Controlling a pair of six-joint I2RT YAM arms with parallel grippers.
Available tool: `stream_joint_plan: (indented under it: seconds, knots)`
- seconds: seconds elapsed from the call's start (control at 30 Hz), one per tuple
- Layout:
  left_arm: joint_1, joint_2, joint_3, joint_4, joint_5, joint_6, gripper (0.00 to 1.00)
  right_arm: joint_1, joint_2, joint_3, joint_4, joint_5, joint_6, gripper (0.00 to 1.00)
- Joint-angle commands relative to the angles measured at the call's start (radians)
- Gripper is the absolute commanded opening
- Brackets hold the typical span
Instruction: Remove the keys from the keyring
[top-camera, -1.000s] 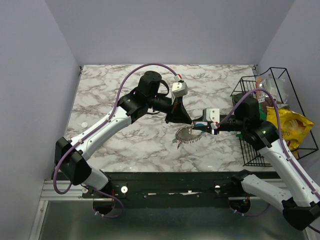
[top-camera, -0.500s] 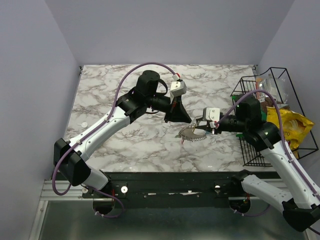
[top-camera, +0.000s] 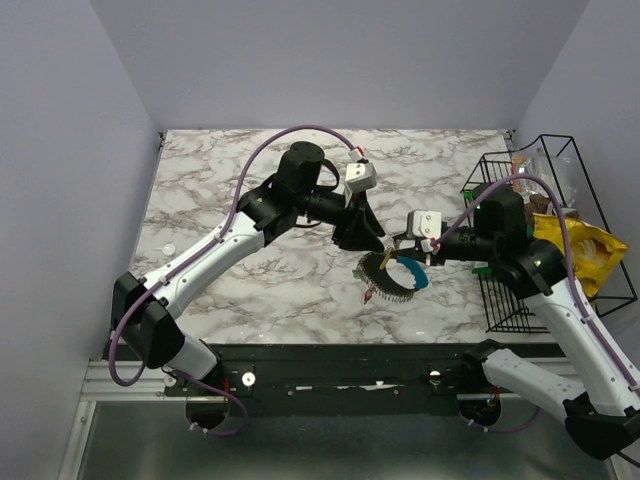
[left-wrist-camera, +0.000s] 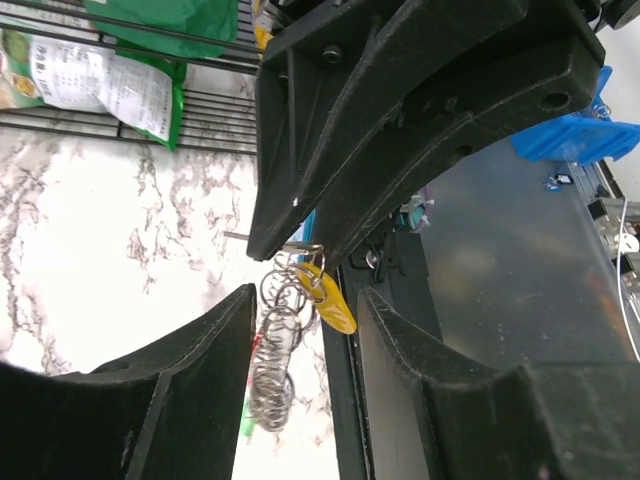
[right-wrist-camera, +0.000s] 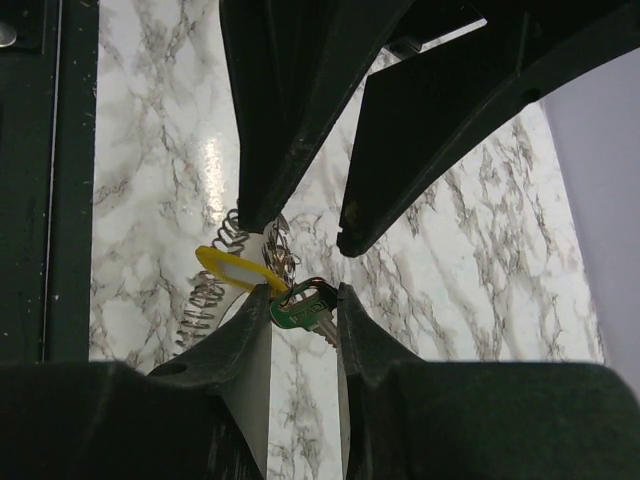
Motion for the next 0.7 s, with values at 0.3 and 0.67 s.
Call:
stream_joint_plan:
  seconds: [0.3, 0.67]
  knots:
    - [-0.041, 0.029, 0.023, -0.015, -0.005, 0.030, 0.45, -0.001, 0.016, 0.039, 0.012, -0.017, 0.030, 0.01]
    - [-0.050, 0.043, 0.030, -0.017, -0.025, 0.029, 0.27, 0.000, 0.021, 0.035, 0.023, -0.008, 0.040, 0.01]
